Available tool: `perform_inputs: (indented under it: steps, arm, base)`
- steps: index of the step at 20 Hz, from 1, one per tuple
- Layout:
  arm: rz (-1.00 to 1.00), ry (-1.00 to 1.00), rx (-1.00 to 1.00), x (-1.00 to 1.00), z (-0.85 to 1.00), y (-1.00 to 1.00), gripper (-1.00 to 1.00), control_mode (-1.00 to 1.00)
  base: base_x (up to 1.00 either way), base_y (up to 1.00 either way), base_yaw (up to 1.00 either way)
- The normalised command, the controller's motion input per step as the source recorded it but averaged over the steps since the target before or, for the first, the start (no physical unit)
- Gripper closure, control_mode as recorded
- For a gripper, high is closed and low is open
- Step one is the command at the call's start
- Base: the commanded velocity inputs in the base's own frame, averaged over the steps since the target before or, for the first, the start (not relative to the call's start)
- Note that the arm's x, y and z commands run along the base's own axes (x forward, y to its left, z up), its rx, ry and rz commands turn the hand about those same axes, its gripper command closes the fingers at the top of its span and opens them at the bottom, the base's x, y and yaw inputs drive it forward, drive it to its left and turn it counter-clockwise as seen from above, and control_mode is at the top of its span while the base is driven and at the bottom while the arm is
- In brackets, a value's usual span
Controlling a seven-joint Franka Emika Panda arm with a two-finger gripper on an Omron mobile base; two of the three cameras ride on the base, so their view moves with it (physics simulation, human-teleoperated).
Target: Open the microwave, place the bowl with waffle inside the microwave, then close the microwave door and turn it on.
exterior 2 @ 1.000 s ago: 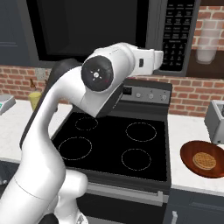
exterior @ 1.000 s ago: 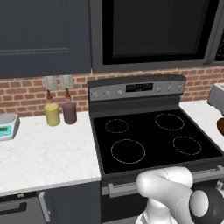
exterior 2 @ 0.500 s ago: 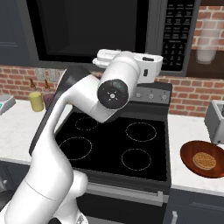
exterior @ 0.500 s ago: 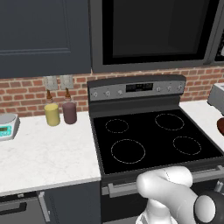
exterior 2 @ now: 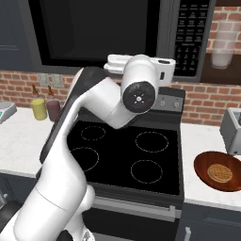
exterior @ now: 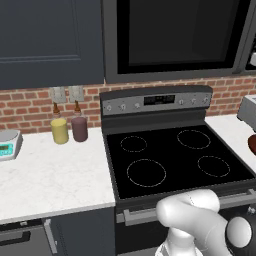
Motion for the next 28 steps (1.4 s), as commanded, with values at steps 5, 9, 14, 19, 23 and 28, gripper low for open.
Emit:
perform_inputs:
  steps: [5,9,14,19,23,28]
  arm:
    - [0.04,0.04,-0.01,0.16,0.00,-0.11,-1.00,-1.00]
    - [0.00,0.00,-0.06,0.17,-0.11,-0.07,-1.00,-1.00]
    - [0.00,0.00,-0.02,0.47,-0.06,-0.03,-1.00,-1.00]
    - [0.00,0.00,-0.01,0.56,-0.07,-0.05,-1.00,-1.00]
    - [-0.03,0.00,0.00,0.46,0.00,-0.27,-1.00,-1.00]
    - [0.00,0.00,0.00,0.19,0.00,-0.48,-1.00,-1.00]
  base:
    - [0.00,0.00,0.00]
    - [0.00,0.00,0.00]
    - [0.00,0.00,0.00]
    - [0.00,0.00,0.00]
    - [0.00,0.00,0.00]
    - [0.00,0.00,0.00]
